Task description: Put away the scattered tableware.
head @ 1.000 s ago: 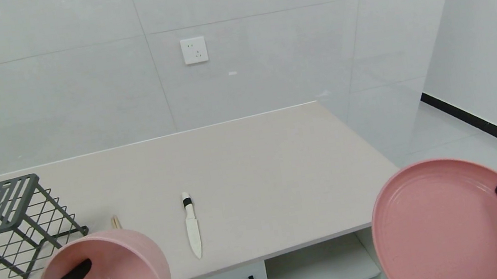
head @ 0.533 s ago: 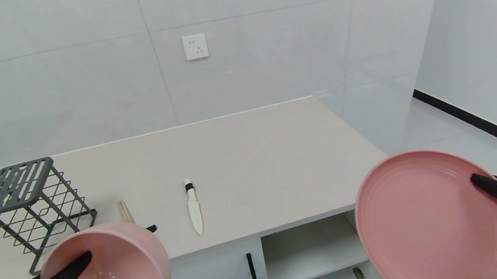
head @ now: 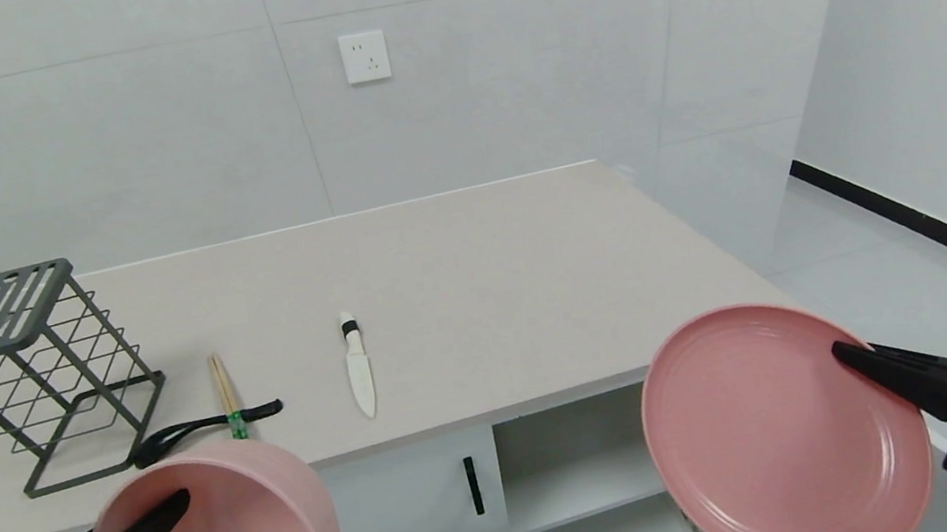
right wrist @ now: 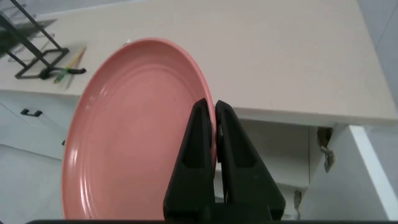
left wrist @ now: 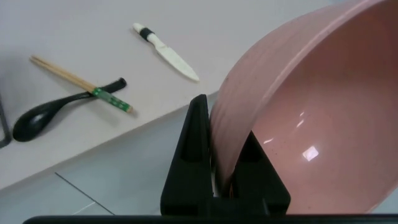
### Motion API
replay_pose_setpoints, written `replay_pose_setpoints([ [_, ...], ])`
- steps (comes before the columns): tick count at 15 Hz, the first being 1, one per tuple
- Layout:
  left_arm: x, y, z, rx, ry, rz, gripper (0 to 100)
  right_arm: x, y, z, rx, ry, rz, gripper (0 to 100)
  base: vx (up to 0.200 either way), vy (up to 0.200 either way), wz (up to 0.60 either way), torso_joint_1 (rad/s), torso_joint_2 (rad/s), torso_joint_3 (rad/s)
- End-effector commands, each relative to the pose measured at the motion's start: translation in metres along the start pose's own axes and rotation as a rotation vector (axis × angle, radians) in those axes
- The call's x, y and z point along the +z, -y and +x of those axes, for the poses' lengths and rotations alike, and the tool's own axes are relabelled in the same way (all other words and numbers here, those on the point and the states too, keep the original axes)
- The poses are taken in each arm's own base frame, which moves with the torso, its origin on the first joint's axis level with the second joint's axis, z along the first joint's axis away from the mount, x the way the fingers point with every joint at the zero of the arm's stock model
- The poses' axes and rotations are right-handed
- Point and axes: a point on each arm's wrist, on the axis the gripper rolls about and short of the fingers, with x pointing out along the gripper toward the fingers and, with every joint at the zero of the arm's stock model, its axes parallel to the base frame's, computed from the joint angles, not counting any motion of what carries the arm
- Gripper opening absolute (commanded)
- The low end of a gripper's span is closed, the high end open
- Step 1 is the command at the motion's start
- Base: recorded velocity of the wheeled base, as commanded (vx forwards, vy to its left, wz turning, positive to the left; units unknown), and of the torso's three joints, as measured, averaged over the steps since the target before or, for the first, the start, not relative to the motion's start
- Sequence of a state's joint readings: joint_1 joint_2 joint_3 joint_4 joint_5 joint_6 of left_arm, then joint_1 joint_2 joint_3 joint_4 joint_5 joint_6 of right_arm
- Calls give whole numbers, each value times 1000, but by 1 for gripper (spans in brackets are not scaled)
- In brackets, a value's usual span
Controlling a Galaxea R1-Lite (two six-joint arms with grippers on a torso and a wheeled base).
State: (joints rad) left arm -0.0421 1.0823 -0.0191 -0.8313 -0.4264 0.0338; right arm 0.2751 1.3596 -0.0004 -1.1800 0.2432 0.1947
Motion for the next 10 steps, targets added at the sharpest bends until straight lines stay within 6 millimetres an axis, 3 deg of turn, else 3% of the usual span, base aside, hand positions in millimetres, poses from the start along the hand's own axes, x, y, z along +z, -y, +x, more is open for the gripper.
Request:
replay_pose_setpoints([
  [1, -4, 2, 1, -18, -23, 14, 0, -7, 3, 10, -7, -51, 12, 0, 0, 0, 0, -276, 549, 271],
  [10, -6, 3, 1, -24, -29, 8, 0, -15, 3, 25, 18, -95, 11, 0, 0, 0, 0, -269, 527, 256],
])
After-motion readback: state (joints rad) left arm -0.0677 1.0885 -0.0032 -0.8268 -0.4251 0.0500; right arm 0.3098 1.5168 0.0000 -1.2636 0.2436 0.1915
